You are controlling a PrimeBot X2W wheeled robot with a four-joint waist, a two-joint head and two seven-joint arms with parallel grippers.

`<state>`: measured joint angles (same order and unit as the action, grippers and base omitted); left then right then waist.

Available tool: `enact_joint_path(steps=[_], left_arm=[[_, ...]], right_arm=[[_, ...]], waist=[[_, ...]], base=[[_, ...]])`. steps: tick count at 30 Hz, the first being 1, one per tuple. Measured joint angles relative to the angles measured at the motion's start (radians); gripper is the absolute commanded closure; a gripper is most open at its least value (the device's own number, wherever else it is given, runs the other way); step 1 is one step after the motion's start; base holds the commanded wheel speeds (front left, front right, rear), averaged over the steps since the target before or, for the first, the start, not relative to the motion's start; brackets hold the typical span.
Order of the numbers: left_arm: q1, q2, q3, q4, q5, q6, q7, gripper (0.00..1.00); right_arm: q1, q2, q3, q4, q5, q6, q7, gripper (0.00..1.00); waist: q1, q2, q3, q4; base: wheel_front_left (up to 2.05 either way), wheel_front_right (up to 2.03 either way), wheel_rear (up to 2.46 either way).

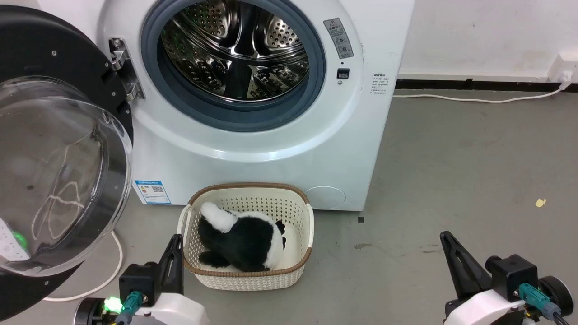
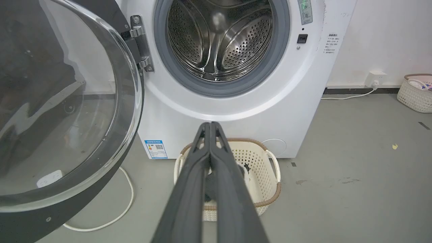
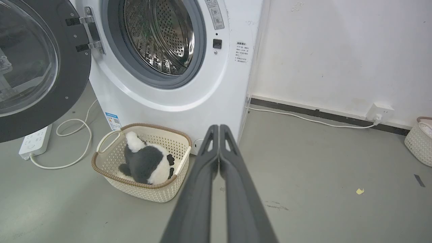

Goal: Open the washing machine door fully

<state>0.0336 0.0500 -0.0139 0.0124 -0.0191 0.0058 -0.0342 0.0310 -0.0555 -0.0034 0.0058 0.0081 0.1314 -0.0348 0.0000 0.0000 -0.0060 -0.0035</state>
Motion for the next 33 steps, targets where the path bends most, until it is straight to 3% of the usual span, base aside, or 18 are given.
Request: enact_joint_path(steps=[33], left_arm=[[-0.018,0.000,0.015,-0.009,0.010,-0.002,0.034,1.00]], right_arm=[[-0.018,0.000,0.004,-0.002,0.000,0.000,0.034,1.00]], waist=[[0.0000,0.0000,0.006,0.003]], base=[[0.00,0.00,0.00]])
